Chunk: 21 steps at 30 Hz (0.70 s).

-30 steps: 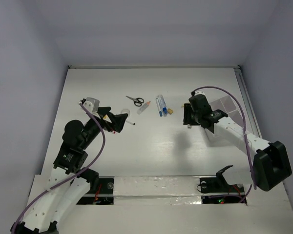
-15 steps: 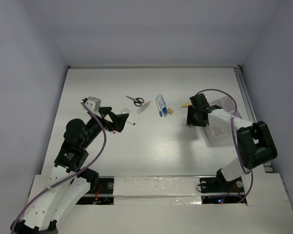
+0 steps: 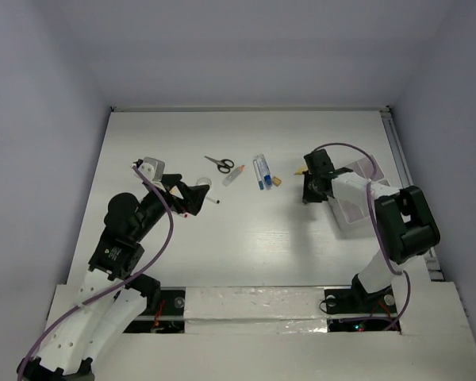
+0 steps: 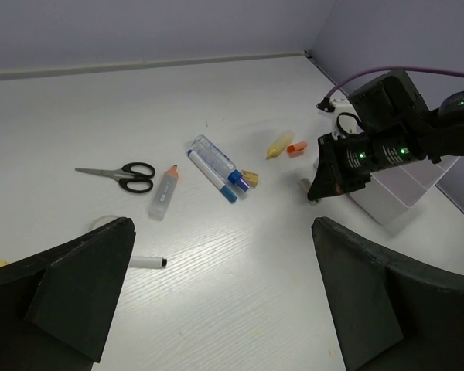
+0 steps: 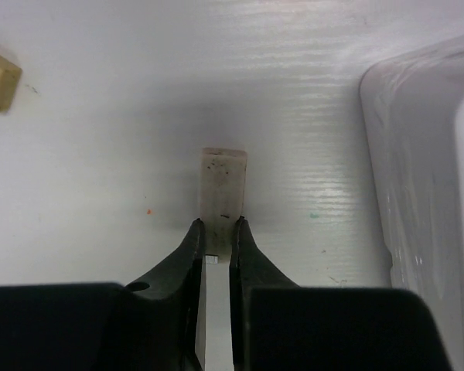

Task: Sort the stationery into containers
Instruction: Pick up the stationery from the center of the board, then place the pen in the storage box.

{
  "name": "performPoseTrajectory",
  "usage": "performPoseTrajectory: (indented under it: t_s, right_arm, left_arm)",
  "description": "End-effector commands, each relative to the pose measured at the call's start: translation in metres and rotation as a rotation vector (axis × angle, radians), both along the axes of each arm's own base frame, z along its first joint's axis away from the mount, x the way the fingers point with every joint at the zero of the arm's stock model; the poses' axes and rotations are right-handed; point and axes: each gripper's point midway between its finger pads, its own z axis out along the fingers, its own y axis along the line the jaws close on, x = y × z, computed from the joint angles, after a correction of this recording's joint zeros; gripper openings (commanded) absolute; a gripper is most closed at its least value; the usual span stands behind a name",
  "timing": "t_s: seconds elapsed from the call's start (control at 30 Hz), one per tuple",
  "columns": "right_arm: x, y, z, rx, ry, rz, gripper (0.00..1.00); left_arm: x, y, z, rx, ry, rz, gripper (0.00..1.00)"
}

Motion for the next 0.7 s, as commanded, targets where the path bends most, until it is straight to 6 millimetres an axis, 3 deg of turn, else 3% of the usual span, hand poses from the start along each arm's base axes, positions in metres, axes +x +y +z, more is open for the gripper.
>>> performPoseTrajectory:
  t_s: [0.0,0.03,0.07,0.17,0.2,0.3,0.33,0.47,0.67]
  right_arm:
    - [0.023,0.013,0.025,0.065,-0.119,0.022,0.05]
    - [0.025,0.014,0.036,0.077,-0.153,0.023,0.05]
    - [0.030,0.016,0.065,0.107,-0.241,0.023,0.05]
    - [0.035,0.002,0.114,0.084,-0.375,-0.025,0.06]
    - [0.036,-0.015,0.142,0.036,-0.460,-0.083,0.06]
    - [0.035,-0.057,0.181,-0.063,-0.554,-0.203,0.06]
    - [0.036,-0.076,0.189,-0.081,-0.548,-0.248,0.05]
    - [0.035,-0.108,0.204,-0.169,-0.539,-0.320,0.06]
    - [0.031,-0.145,0.195,-0.323,-0.440,-0.409,0.06]
  left_arm:
    - [-0.005,0.000,0.032,-0.022,-0.090,-0.009,0.99]
    - [-0.005,0.000,0.033,-0.023,-0.093,-0.010,0.99]
    - [-0.006,-0.001,0.034,-0.023,-0.093,-0.016,0.99]
    - [-0.005,-0.001,0.034,-0.024,-0.092,-0.017,0.99]
    - [-0.006,-0.001,0.033,-0.025,-0.090,-0.017,0.99]
    - [-0.007,0.000,0.034,-0.029,-0.096,-0.017,0.99]
    - [-0.007,0.000,0.036,-0.032,-0.099,-0.018,0.99]
    - [-0.010,-0.006,0.034,-0.031,-0.097,-0.041,0.99]
    - [-0.013,-0.012,0.033,-0.030,-0.089,-0.064,0.99]
